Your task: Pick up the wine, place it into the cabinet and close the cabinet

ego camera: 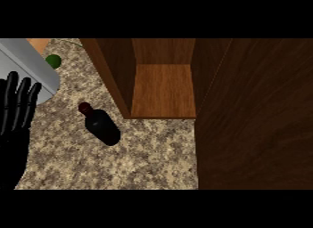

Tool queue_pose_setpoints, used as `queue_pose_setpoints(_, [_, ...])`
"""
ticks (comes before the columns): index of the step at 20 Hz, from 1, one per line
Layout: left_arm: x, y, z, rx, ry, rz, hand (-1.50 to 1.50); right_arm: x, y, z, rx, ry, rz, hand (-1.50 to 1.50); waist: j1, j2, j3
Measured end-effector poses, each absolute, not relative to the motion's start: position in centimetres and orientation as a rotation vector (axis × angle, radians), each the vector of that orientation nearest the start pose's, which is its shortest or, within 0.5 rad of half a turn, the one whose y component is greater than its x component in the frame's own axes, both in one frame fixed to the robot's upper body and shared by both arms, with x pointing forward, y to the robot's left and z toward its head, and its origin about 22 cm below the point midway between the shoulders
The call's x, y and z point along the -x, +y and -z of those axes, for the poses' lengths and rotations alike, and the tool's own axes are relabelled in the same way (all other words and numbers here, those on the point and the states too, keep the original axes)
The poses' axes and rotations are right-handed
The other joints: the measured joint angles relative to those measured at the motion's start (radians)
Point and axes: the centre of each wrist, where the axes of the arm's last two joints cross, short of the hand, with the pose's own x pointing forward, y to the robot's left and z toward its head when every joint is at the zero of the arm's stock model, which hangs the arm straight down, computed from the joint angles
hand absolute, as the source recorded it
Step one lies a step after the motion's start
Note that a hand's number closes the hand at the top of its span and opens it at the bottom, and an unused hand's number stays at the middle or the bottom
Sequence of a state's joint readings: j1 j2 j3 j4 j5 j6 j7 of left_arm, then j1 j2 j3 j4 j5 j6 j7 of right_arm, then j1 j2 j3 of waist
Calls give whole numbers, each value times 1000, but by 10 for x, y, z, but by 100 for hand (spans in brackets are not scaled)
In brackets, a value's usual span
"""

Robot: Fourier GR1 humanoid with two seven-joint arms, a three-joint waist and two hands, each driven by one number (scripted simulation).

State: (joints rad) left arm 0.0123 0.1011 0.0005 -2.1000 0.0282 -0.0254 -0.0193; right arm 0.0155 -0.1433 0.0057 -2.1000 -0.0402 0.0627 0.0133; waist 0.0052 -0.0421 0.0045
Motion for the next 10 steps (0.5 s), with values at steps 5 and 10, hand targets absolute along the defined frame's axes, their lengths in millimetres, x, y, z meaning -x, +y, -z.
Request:
queue_pose_setpoints(5, [-235, 235, -130, -105, -2132, 112, -150, -190, -249, -126, 21, -2111, -155, -150, -14, 30, -3])
queue_pose_setpoints(10, [-262, 217, -122, 45, -1996, -72, -150, -181, -240, -120, -150, -2005, -203, -150, -28, 42, -5])
